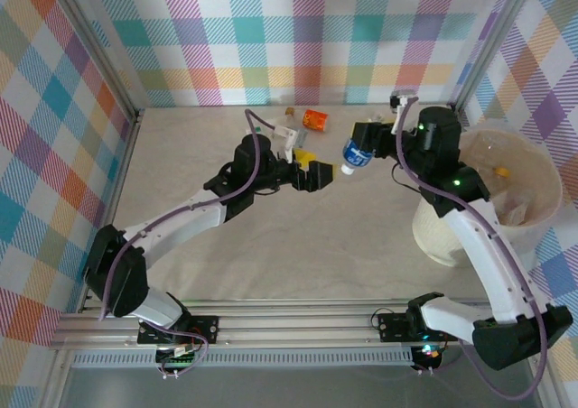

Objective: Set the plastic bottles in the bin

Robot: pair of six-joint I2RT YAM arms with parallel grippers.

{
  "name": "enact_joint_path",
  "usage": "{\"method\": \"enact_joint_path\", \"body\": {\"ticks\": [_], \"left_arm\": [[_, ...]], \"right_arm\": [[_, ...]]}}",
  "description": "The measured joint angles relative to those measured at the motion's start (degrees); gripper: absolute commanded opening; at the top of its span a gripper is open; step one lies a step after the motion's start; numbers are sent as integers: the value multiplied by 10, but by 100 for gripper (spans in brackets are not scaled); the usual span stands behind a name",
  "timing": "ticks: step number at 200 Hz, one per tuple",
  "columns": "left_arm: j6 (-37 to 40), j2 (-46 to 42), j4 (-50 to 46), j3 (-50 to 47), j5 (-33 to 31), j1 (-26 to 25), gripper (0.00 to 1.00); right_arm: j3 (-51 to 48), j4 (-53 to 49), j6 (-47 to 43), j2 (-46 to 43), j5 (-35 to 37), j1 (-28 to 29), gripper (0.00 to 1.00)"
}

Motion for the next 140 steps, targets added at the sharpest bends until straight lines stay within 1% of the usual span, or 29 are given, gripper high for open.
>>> {"method": "enact_joint_path", "body": {"ticks": [28,52,81,118,140], "left_arm": [[0,-23,2,-19,-53,0,100],[0,-24,1,-24,-81,0,100],[0,-24,0,-25,-97,0,100],[-3,-11,-4,-25,-102,0,100],[-5,-1,-9,-25,-104,0,100]], "right_arm": [[19,-8,-56,-42,73,0,44],[30,-8,-100,-80,141,0,44],[41,-8,-156,-115,236,0,45],[42,-8,-234,-127,372,0,45],[42,-10,-256,-120,418,-16,42]]}}
